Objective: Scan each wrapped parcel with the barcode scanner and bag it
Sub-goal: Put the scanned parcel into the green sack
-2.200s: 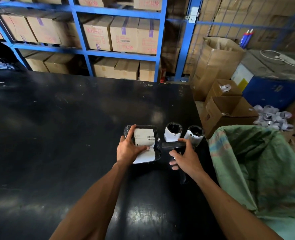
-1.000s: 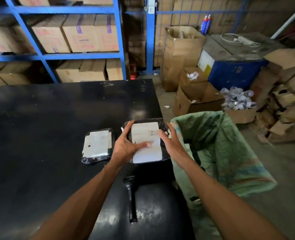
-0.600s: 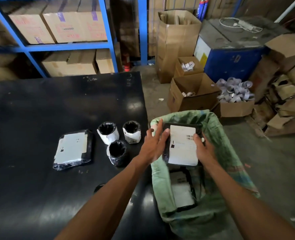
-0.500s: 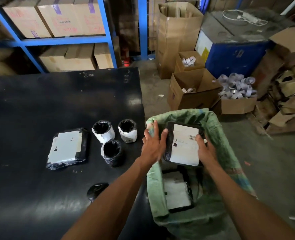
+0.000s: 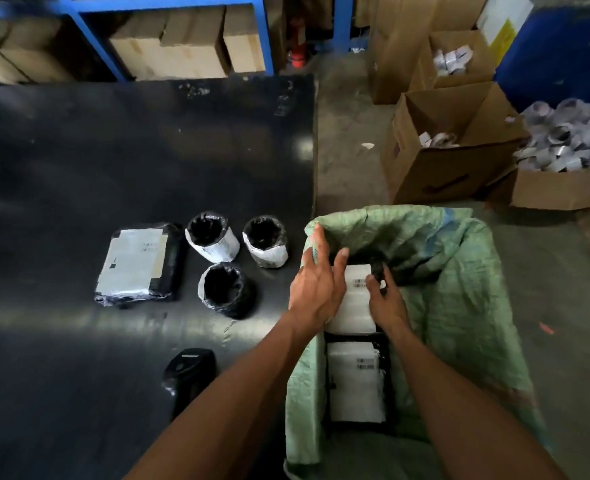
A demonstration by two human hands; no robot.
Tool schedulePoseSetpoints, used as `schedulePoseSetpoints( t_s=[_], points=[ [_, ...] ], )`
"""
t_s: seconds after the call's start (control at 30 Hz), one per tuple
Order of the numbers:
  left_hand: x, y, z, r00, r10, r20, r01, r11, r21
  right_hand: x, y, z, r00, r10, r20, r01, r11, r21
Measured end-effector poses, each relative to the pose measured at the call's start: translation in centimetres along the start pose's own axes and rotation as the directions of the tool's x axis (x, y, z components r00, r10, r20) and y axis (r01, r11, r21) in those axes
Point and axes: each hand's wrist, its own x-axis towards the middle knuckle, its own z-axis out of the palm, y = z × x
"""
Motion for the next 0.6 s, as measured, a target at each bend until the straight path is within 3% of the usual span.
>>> schedulePoseSetpoints(
  t_s=[0.23, 0.47, 0.6],
  points=[
    [0.8, -0.6, -0.4, 1.0, -0.012, 0.02, 0.014, 0.997, -0.075, 3.5, 2.7, 1.6, 0.976, 0.216, -0.017, -0.212, 0.938, -0.273],
    [0.5, -0.4, -0.4, 0.999, -0.034, 0.02, 0.035, 0.997, -0.074, 3.3, 1.8, 1.6, 0.965, 0.262, -0.004, -0.249, 0.912, -0.325],
    [-0.2, -0.8, -0.8, 0.998, -0.025, 0.058, 0.032, 0.993, -0.118, 0.7, 0.0, 1.7, 0.983, 0.157, -0.091, -0.181, 0.902, -0.392]
  ],
)
